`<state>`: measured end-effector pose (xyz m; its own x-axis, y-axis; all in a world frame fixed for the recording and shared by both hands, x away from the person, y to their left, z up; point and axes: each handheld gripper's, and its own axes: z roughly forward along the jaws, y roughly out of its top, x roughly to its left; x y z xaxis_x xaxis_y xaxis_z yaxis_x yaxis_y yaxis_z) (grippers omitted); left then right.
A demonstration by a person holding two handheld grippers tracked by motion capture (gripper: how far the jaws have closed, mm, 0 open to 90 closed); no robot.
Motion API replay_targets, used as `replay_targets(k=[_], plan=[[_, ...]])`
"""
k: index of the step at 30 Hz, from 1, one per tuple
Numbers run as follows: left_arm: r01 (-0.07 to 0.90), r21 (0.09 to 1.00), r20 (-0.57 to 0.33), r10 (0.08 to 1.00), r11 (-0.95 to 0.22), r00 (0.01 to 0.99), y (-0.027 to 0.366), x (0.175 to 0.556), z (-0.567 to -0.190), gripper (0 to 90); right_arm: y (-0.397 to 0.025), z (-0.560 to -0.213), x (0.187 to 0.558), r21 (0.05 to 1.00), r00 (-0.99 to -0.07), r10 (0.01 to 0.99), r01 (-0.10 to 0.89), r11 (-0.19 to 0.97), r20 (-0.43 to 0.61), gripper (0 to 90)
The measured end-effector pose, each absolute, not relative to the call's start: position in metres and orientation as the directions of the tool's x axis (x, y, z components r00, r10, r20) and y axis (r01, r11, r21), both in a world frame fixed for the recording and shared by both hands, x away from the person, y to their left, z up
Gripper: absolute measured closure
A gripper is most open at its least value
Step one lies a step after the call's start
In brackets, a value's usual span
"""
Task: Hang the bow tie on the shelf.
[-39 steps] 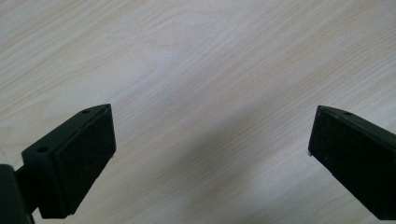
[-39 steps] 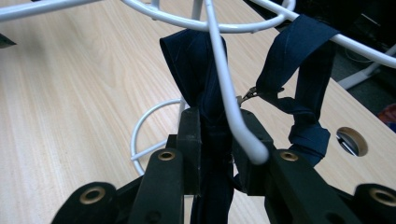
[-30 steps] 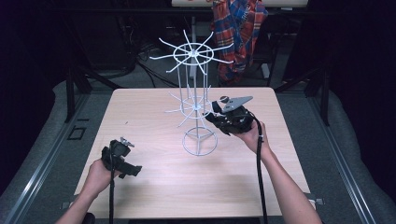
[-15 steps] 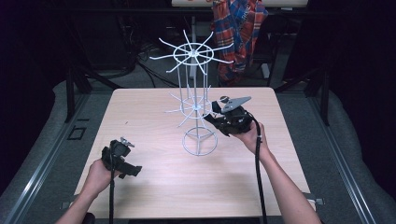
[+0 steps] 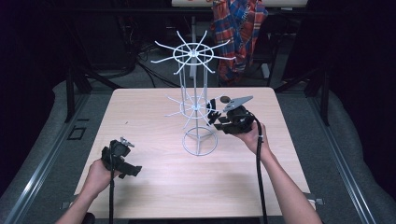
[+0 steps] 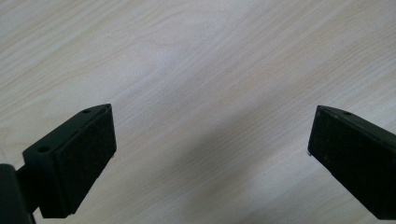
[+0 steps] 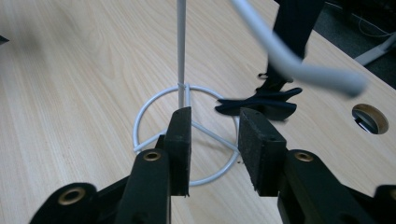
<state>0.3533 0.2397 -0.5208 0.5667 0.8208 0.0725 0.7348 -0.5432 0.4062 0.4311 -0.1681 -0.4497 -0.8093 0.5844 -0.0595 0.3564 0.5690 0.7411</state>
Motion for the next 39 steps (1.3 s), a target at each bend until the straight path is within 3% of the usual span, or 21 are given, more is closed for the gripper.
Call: replay_targets(k=[39], plan=[[0.730,0.417,0.072,0.820,-0.541,0.567,0.240,0.352,-0.519,1.0,-0.197,-0.445,0.393,0.566,-0.747,0.664,0.535,0.627,-0.031,22.6]])
